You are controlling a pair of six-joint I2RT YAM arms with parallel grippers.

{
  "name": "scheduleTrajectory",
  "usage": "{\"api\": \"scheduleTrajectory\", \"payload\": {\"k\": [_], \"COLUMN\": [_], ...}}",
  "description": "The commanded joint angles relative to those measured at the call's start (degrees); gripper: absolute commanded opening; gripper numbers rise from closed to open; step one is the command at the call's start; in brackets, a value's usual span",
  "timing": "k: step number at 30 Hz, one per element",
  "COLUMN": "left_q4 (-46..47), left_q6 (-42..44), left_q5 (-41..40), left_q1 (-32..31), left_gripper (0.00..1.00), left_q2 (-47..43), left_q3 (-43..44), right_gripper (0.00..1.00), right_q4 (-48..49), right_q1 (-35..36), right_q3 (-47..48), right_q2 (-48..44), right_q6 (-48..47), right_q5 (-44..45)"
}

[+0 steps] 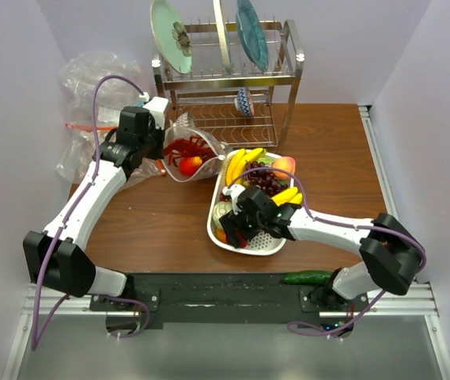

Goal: Place the food in the zip-top bag and seal the zipper
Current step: Adjust the fake fruit in the bin.

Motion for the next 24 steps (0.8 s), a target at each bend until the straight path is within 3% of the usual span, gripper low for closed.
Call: {"api": "scheduleTrajectory", "payload": {"k": [1, 7, 10, 11, 15, 24], "left_q4": [2.53, 2.53, 2.53, 2.53, 2.53, 2.53], "left_q6": [0.90, 0.90, 0.90, 0.90, 0.90, 0.90], "left_q5": [0.30, 0.22, 0.13, 0.22, 0.13, 0.30], "left_q1": [0.54, 0.54, 0.54, 0.54, 0.54, 0.54], "left_gripper": [0.00, 0.00, 0.00, 0.00, 0.00, 0.00], "left_q2": [-1.43, -1.43, -1.52, -1.52, -1.52, -1.43], "left_q3": [0.85, 0.94, 0.94, 0.94, 0.85, 1.02], "right_gripper": [0.81, 0.84, 0.70, 0.58, 0.49, 0.52], "right_q4": [2.99, 3.09, 3.00, 3.08, 1.51, -13.68], "right_q1": [1.27, 1.98, 2.24, 2.33, 2.42, 2.42], "right_q3": [-2.47, -2.12, -1.86, -2.03, -1.95, 4.55], "right_q2": [4.20, 6.84, 6.85, 6.58, 3.08, -7.39], "right_q6": [-0.12, 0.41, 0.50, 0.50, 0.41, 0.33], "right_q5": [0.06, 1.64, 1.81, 1.90, 2.69, 5.15]}}
